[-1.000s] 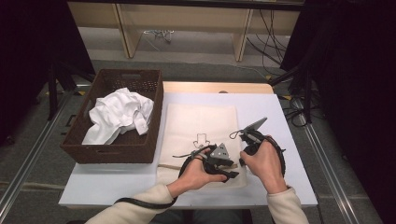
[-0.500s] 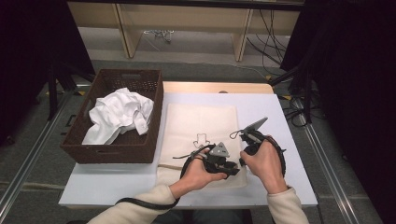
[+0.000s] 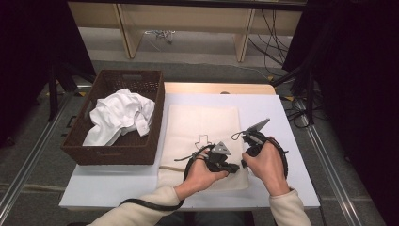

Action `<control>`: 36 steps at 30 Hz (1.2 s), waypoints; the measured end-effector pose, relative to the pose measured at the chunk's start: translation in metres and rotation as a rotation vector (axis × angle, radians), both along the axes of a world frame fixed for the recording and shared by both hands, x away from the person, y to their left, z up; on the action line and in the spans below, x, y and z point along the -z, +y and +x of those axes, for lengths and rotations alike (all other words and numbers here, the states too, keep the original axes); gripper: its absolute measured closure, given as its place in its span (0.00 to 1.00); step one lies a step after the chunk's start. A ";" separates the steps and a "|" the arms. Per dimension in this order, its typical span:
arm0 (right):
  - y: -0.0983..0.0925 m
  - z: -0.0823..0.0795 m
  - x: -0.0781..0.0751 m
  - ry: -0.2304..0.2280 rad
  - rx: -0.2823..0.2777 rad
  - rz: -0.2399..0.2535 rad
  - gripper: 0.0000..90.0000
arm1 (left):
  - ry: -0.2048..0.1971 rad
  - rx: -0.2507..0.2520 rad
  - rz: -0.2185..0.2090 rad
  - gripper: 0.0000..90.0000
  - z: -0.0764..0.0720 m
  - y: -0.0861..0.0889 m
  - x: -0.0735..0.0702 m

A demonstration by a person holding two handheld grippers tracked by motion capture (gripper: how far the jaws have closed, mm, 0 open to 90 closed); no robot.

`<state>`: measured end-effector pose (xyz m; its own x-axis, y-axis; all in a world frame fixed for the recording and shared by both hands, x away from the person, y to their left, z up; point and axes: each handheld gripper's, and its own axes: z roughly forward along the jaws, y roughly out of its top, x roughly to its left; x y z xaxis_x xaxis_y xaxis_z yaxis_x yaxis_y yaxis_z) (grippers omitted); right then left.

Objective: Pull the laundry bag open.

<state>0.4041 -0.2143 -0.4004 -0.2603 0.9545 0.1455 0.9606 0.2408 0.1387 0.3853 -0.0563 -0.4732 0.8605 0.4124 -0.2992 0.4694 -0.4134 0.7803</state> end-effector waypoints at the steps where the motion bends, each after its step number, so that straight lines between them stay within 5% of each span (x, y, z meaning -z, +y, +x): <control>1: 0.000 0.000 0.000 0.004 -0.002 -0.004 0.94 | 0.008 -0.009 -0.003 0.96 0.000 0.000 0.000; 4: -0.002 0.001 0.002 -0.022 -0.029 -0.009 0.94 | 0.033 -0.024 -0.010 0.97 -0.001 0.000 -0.001; 7: 0.000 0.001 0.002 0.015 0.003 -0.007 0.94 | 0.048 -0.026 -0.021 0.97 -0.002 0.002 -0.001; 8: -0.003 0.002 0.005 -0.022 -0.037 -0.011 0.94 | 0.057 -0.032 -0.024 0.97 -0.003 0.002 -0.001; 10: 0.000 0.001 0.004 0.025 0.012 -0.011 0.94 | 0.051 -0.031 -0.024 0.97 -0.002 0.004 -0.002; 13: -0.001 0.002 0.005 0.030 -0.008 -0.013 0.94 | 0.063 -0.043 -0.031 0.97 -0.003 0.007 -0.002; 15: 0.000 0.001 0.006 0.022 0.003 -0.016 0.94 | 0.051 -0.032 -0.030 0.97 -0.004 0.008 -0.004; 16: -0.003 0.003 0.007 0.030 -0.041 0.012 0.94 | 0.051 -0.036 -0.026 0.97 -0.004 0.009 -0.004; 19: 0.002 0.001 0.007 0.029 0.016 -0.013 0.94 | 0.055 -0.044 -0.027 0.97 -0.005 0.011 -0.004; 21: -0.001 0.003 0.008 0.037 -0.024 0.017 0.94 | 0.061 -0.050 -0.031 0.97 -0.006 0.012 -0.004; 22: 0.001 0.002 0.008 0.027 0.005 -0.016 0.94 | 0.051 -0.043 -0.030 0.97 -0.006 0.013 -0.004; 27: 0.003 0.001 0.008 0.040 0.026 -0.018 0.94 | 0.048 -0.049 -0.030 0.97 -0.007 0.016 -0.006; 36: 0.001 0.003 0.009 0.034 -0.005 -0.020 0.94 | 0.041 -0.059 -0.023 0.97 -0.008 0.020 -0.009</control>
